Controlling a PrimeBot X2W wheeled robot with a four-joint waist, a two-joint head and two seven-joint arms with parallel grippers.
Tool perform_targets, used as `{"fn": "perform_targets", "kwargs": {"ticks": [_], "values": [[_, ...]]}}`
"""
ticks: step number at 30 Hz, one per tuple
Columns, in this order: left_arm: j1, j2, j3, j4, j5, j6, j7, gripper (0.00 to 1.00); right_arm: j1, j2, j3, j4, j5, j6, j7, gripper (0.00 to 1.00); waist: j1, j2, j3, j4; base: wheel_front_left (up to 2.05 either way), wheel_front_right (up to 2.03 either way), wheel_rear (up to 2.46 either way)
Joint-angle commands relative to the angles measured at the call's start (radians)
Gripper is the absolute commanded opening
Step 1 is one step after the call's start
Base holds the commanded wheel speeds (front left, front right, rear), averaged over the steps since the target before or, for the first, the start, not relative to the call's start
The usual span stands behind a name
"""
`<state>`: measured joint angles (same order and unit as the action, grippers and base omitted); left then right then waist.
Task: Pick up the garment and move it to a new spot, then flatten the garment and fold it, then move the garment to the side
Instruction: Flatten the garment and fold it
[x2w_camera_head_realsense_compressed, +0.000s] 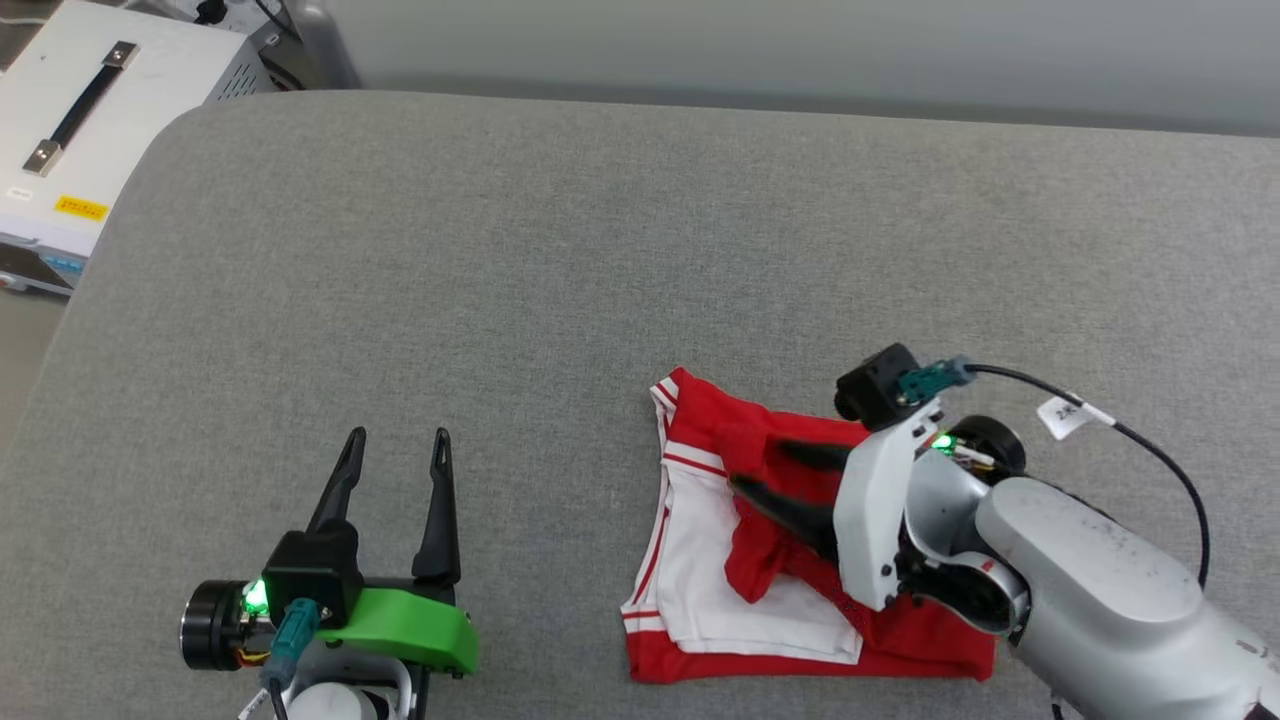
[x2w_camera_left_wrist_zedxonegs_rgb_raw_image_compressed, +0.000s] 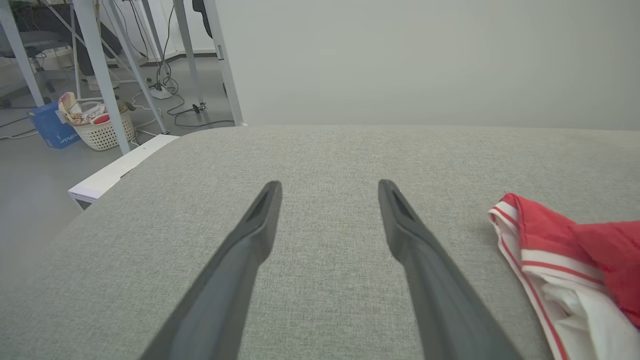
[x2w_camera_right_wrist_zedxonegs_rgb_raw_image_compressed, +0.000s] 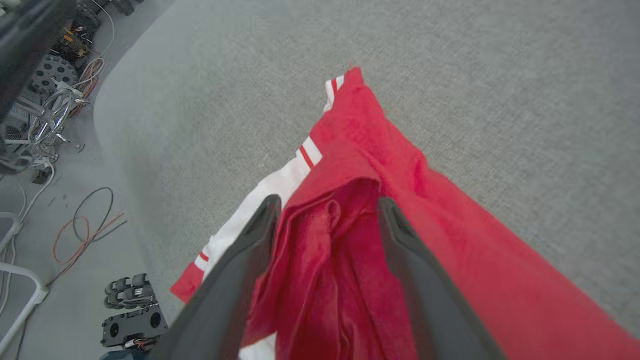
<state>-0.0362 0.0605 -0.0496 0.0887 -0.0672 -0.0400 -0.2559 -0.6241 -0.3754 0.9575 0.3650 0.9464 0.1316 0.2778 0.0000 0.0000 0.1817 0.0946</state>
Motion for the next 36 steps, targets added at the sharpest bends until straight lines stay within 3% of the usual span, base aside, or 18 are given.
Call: {"fn": "perform_targets", "kwargs": {"ticks": [1,8,14,20,24,25,36], "values": [[0.013,-0.005,0.007,-0.001,0.011,-0.002,-0.006,1.0,-0.007,-0.021,-0.016,-0.023,-0.001,-0.001,-0.04,1.0,0.0,0.0,-0.03,-0.019,0.0,0.0,0.0],[0.047,-0.007,0.019,-0.02,0.01,-0.004,-0.006,1.0,0.036,-0.101,-0.212,-0.09,-0.139,-0.001,-0.308,1.0,0.0,0.0,-0.08,-0.05,0.0,0.0,0.0],[0.07,-0.007,0.02,-0.033,0.015,-0.006,-0.006,1.0,0.153,-0.072,-0.471,-0.065,-0.346,-0.001,-0.478,1.0,0.0,0.0,-0.115,-0.069,0.0,0.0,0.0],[0.094,-0.008,0.026,-0.042,0.018,-0.005,-0.006,1.0,0.308,0.03,-0.746,-0.104,-0.563,-0.001,-0.532,1.0,0.0,0.0,-0.138,-0.082,0.0,0.0,0.0],[0.108,-0.008,0.029,-0.046,0.019,-0.006,-0.006,1.0,0.416,0.102,-0.845,-0.191,-0.674,-0.001,-0.538,1.0,0.0,0.0,-0.148,-0.088,0.0,0.0,0.0],[0.118,-0.008,0.029,-0.049,0.02,-0.009,-0.006,1.0,0.496,0.154,-0.884,-0.271,-0.719,-0.001,-0.539,1.0,0.0,0.0,-0.156,-0.091,0.0,0.0,0.0],[0.152,-0.004,0.024,-0.056,0.018,-0.023,-0.006,1.0,0.709,0.248,-0.957,-0.366,-0.761,-0.001,-0.539,1.0,0.0,0.0,-0.188,-0.086,0.0,0.0,0.0]]}}
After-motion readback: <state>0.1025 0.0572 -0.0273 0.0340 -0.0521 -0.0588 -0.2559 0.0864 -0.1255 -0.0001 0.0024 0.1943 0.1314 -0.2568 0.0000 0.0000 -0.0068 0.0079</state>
